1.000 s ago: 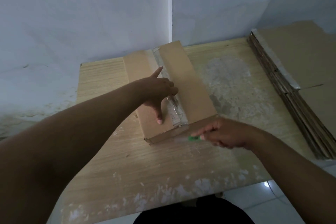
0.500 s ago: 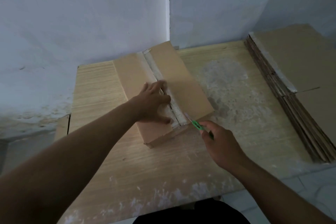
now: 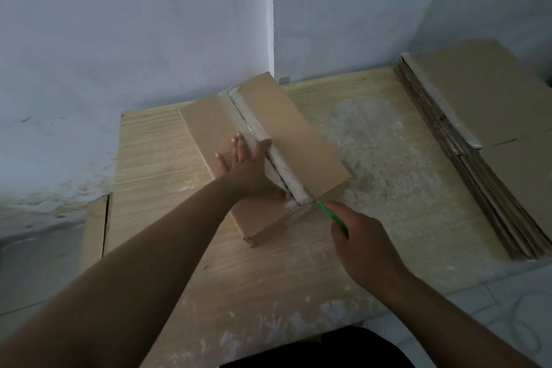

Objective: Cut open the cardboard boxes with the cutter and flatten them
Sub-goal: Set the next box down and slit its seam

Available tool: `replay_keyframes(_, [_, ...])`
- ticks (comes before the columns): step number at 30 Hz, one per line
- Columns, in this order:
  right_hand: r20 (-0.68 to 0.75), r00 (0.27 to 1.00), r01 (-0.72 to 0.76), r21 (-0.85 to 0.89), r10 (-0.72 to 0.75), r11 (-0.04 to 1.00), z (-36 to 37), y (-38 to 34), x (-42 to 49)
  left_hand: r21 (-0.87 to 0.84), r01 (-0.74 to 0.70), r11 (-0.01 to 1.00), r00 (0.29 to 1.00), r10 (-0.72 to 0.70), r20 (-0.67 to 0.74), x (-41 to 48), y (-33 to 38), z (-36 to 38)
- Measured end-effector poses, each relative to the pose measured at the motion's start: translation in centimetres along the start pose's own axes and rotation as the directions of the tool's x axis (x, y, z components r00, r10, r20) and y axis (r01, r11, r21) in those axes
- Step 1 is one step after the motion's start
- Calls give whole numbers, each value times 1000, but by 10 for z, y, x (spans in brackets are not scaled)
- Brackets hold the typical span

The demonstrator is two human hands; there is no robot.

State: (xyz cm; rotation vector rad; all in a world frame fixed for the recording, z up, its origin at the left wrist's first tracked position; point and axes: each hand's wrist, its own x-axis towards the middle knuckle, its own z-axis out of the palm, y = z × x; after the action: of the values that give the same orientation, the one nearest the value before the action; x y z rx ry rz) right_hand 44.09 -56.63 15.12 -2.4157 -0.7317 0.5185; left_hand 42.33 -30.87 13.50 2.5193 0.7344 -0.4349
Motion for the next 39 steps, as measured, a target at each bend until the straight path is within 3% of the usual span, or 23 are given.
replay_keyframes(7, [-8, 999, 38, -189, -41, 981, 9, -4, -33, 27, 43, 999, 999, -42, -31, 8, -1, 19])
replay_keyframes(18, [53, 997, -25, -423, 53, 906, 10, -38, -21, -52, 34, 998, 998, -37, -57, 7, -3, 17])
replay_keyframes(22, [-12, 995, -88, -516, 95, 852, -3, -31, -22, -66, 41, 997, 996, -46, -78, 7, -2, 16])
replay_keyframes(25, [-85, 990, -140, -441, 114, 887, -21, -7, -25, -100, 54, 994, 994, -64, -94, 6, -1, 14])
replay_keyframes(30, [-223, 972, -128, -246, 72, 961, -34, 14, -25, 40, 43, 998, 995, -39, -94, 1, -3, 22])
replay_keyframes(35, [-222, 975, -32, -121, 5, 992, -41, 11, 4, -267, 151, 952, 982, -175, -67, 7, 18, 8])
replay_keyframes(39, [-144, 987, 66, -64, -75, 996, -48, 12, 39, -310, 248, 918, 942, -303, -144, 10, 42, 16])
